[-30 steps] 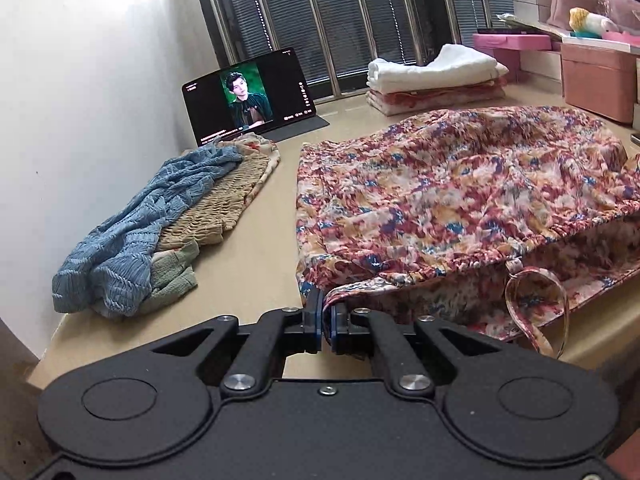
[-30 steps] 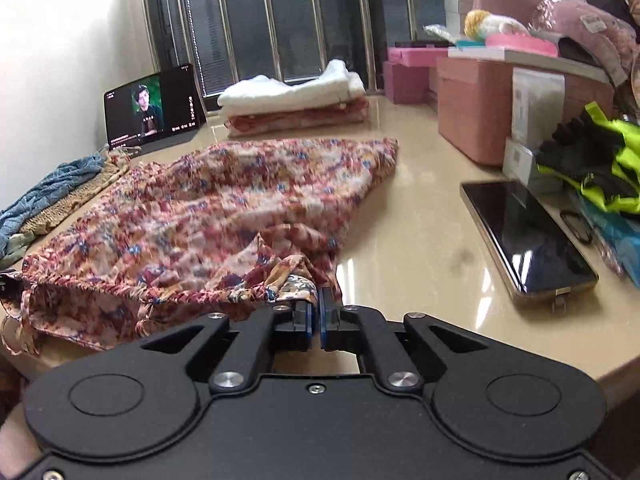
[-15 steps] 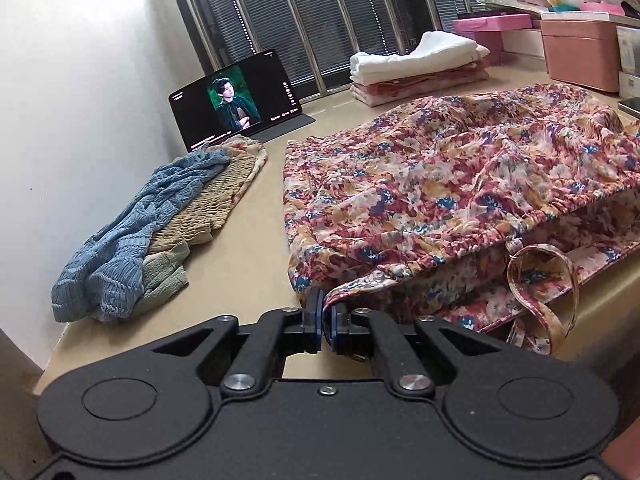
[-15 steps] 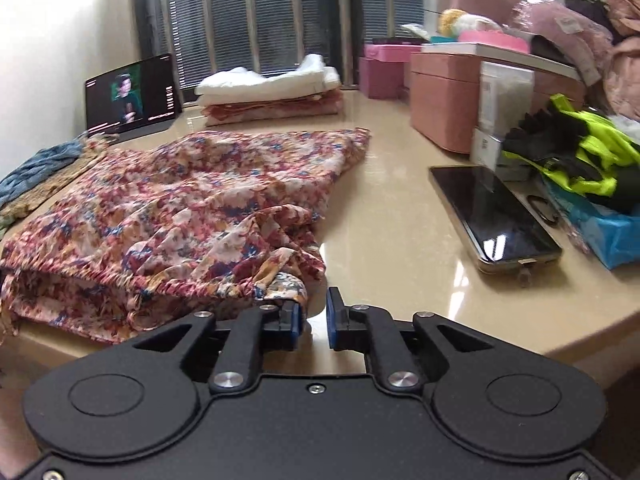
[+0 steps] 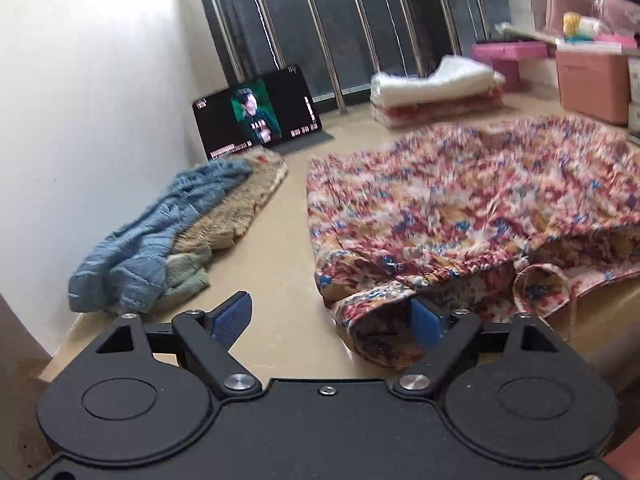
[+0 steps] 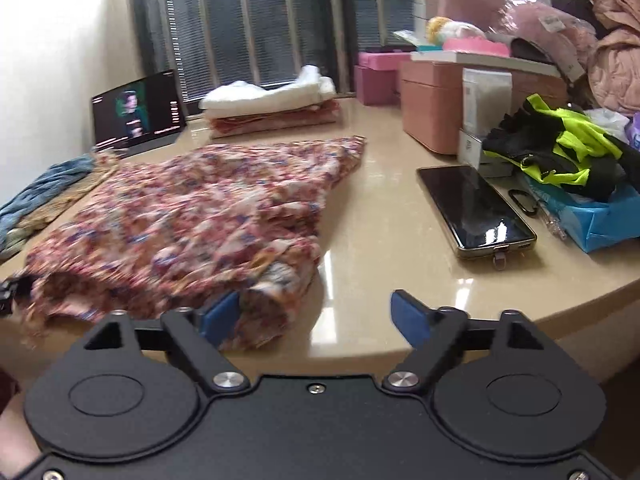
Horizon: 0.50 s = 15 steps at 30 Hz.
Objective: Fold clothes
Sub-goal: 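Open both tools, releasing the dress, and pull back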
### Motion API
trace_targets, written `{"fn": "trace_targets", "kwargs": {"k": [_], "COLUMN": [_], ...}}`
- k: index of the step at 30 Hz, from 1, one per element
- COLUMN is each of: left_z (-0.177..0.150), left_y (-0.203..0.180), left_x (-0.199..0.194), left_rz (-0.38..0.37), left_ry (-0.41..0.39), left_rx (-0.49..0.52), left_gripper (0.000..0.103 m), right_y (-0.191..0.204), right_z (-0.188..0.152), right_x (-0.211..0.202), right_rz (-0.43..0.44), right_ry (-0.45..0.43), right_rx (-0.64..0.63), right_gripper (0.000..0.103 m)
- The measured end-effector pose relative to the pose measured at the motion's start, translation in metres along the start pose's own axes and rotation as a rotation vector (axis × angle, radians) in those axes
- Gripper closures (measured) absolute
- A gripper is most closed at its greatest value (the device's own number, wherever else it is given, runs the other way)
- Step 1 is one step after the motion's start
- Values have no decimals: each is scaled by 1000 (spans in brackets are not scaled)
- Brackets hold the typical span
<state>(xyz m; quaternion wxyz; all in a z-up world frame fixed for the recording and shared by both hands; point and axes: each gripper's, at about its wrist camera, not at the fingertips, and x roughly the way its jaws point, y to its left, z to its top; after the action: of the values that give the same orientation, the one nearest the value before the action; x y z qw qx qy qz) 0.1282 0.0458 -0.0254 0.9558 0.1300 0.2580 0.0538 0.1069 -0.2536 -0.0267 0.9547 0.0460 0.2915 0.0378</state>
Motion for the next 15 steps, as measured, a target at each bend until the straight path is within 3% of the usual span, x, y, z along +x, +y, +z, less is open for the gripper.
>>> {"fn": "trace_targets", "kwargs": {"k": [2, 5, 10, 12, 15], "left_z": [-3, -9, -17, -21, -30], "left_y": [3, 6, 14, 17, 19], "left_x": [-7, -19, -36, -43, -50], "left_rz": [5, 6, -43, -77, -129], "left_ry": [-16, -42, -40, -21, 12], "left_rx": [-14, -36, -140, -210, -298], "left_gripper": [6, 0, 0, 0, 0], "right_y": [4, 12, 30, 38, 52], "right_z": [-6, -14, -18, -17, -20], "right_x": [-10, -20, -25, -27, -29], "right_rz": [9, 4, -4, 6, 31], "right_ry": [-9, -17, -11, -9, -2], "right_rx": [-25, -64, -120, -127, -134], "right_gripper": [15, 8, 7, 0, 0]}}
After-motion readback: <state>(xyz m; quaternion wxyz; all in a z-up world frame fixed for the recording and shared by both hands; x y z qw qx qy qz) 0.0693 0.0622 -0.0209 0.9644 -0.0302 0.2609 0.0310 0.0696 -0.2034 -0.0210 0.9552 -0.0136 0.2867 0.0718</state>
